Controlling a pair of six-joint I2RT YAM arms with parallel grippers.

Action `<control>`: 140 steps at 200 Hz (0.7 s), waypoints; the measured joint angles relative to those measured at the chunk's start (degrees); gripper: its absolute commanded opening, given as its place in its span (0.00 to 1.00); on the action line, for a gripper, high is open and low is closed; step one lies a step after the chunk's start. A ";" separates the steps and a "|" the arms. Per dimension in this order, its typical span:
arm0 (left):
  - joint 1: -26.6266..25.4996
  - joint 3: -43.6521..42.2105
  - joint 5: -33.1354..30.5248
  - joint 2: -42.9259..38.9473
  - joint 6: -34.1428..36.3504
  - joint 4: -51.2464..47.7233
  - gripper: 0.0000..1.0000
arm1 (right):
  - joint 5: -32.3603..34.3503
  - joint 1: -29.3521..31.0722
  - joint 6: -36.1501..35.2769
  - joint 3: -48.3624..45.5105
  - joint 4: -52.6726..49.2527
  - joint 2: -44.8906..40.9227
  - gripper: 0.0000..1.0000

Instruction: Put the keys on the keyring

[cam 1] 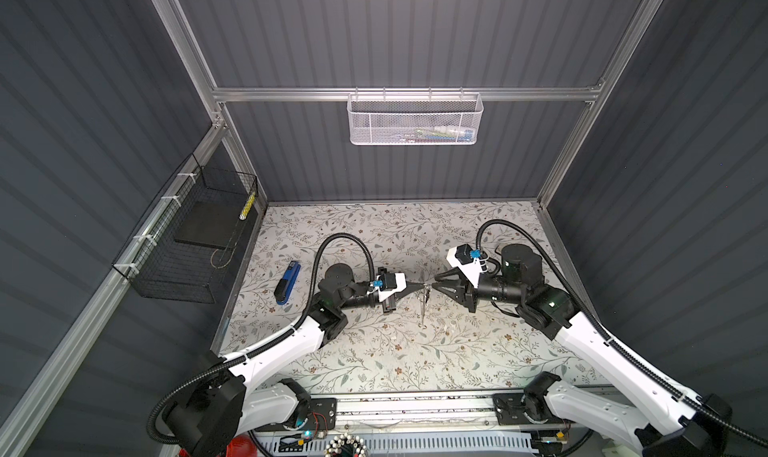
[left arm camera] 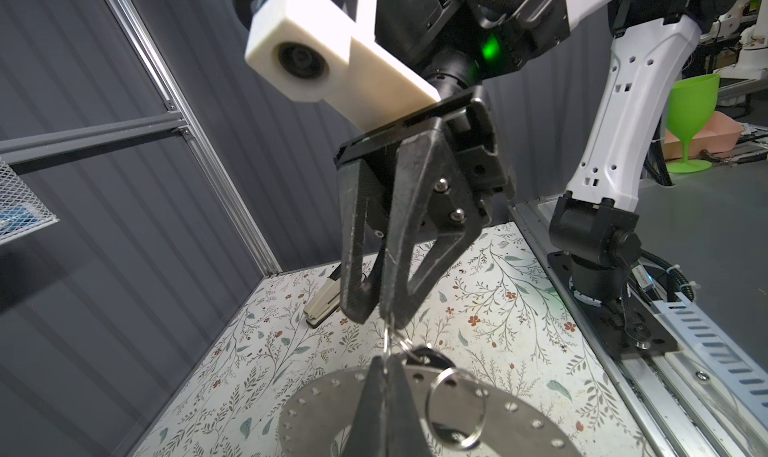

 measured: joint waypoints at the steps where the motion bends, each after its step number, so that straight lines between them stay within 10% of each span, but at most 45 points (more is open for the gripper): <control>1: 0.00 0.00 -0.02 -0.02 0.00 -0.02 0.00 | -0.13 -0.09 0.15 -0.04 0.00 0.00 0.26; 140: 0.00 0.00 -4.07 -0.66 -0.26 0.17 0.00 | 6.32 3.67 2.40 -2.69 -0.15 -4.31 0.39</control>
